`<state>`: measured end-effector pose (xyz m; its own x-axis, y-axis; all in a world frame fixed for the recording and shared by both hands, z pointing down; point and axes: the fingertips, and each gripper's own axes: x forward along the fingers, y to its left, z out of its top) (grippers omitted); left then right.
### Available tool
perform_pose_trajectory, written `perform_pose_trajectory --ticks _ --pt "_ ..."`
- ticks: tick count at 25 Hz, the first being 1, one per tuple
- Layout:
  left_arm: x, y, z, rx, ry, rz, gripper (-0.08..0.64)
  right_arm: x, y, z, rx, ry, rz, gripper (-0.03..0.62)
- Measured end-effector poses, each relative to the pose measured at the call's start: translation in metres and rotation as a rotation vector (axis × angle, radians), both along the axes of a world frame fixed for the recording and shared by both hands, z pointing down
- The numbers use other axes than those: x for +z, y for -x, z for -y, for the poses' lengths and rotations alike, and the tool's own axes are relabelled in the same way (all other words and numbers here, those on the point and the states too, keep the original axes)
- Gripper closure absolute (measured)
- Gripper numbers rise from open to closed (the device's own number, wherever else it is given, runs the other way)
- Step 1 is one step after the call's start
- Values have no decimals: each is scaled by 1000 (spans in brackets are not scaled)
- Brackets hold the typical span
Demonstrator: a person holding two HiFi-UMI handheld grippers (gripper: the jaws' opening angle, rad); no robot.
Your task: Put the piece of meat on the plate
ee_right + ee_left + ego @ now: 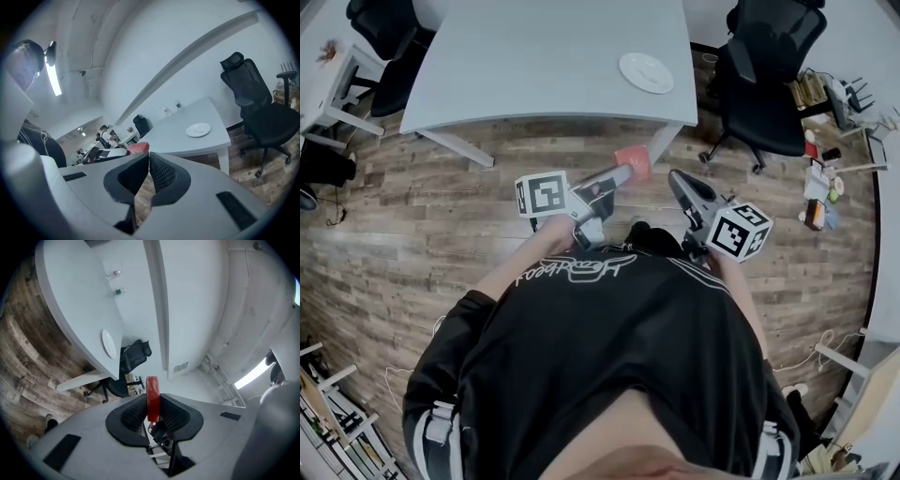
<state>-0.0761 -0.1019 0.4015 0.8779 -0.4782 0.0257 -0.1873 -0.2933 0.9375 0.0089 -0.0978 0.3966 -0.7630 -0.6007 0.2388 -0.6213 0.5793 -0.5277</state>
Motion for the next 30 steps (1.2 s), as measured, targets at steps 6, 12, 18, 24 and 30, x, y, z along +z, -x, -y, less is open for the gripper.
perform_pose_trajectory --ticks 6,12,18,24,30 --pt "0 -7 19 -9 3 22 474 10 -11 19 -1 24 26 580" --pt "1 -20 57 -21 17 31 474 13 -23 65 -22 45 38 580" --pt "11 -29 109 -59 51 23 474 19 -27 122 -66 79 25 580" --pt "20 -39 167 -96 86 16 474 23 -35 185 -110 101 13 580" --pt "26 -49 215 -129 108 21 474 29 -44 234 -141 126 11 580"
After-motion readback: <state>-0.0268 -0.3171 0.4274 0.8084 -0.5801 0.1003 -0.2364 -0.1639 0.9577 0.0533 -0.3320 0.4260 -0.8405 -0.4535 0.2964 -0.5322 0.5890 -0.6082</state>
